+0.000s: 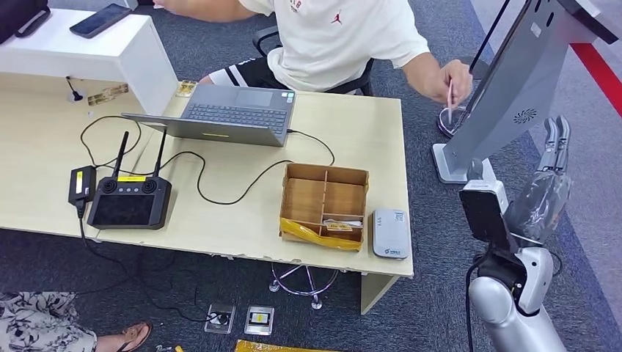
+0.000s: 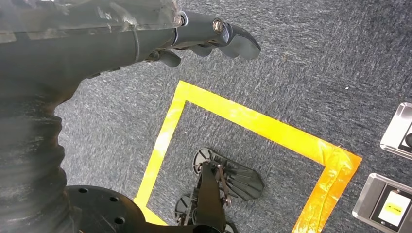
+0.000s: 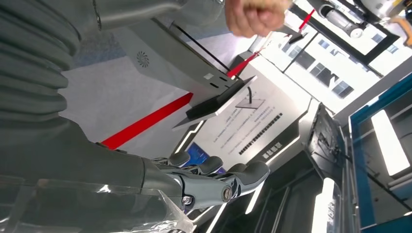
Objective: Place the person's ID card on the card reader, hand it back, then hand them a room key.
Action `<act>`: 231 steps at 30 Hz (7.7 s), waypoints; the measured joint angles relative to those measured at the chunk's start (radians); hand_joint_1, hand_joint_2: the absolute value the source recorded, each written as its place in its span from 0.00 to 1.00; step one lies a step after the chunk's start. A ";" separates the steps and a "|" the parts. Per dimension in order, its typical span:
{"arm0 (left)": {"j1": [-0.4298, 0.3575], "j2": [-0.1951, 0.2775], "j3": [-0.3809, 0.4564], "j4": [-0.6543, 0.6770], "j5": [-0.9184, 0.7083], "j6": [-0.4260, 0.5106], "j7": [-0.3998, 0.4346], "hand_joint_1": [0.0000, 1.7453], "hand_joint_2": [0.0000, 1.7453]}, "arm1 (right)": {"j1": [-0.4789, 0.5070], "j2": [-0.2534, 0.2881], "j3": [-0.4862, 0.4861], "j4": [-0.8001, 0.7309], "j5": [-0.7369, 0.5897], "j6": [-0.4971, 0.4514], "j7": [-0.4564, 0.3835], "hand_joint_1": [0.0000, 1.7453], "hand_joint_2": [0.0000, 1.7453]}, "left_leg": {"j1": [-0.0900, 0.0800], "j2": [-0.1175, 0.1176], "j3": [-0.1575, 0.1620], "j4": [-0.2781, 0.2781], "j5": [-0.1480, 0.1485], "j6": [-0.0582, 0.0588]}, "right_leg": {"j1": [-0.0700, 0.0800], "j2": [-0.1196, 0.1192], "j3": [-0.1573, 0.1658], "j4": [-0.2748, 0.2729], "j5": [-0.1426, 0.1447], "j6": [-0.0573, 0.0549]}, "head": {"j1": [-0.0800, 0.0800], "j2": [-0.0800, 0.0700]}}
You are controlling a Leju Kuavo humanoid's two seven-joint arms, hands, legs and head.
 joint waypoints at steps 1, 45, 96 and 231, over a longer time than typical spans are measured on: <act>0.000 0.000 -0.002 0.000 0.001 0.000 0.000 0.00 1.00 | 0.007 0.003 -0.012 0.000 -0.005 0.000 -0.006 0.00 1.00 | 0.000 0.000 0.000 0.000 0.000 0.000 | 0.000 0.000 0.000 0.000 0.000 0.000 | 0.000 0.000; -0.016 0.000 -0.063 0.000 -0.029 -0.002 0.003 0.00 1.00 | -0.031 0.037 0.127 0.089 0.095 0.087 0.075 1.00 1.00 | 0.000 0.000 -0.001 0.000 0.000 0.000 | 0.000 0.000 0.000 0.000 0.000 0.000 | 0.000 0.000; -0.022 0.001 -0.081 0.000 -0.025 0.008 0.021 0.00 1.00 | -0.007 0.151 0.032 0.570 -0.013 0.001 -0.091 1.00 1.00 | 0.000 0.000 0.000 0.000 0.000 0.000 | 0.000 0.001 0.000 0.000 0.000 0.000 | 0.000 0.000; -0.036 0.015 -0.124 0.001 -0.073 0.003 0.063 0.00 1.00 | -0.060 0.287 -0.186 0.368 0.099 -0.002 -0.205 1.00 1.00 | 0.000 0.006 0.001 0.000 0.000 0.000 | 0.000 0.007 -0.001 0.001 0.000 0.000 | 0.000 0.000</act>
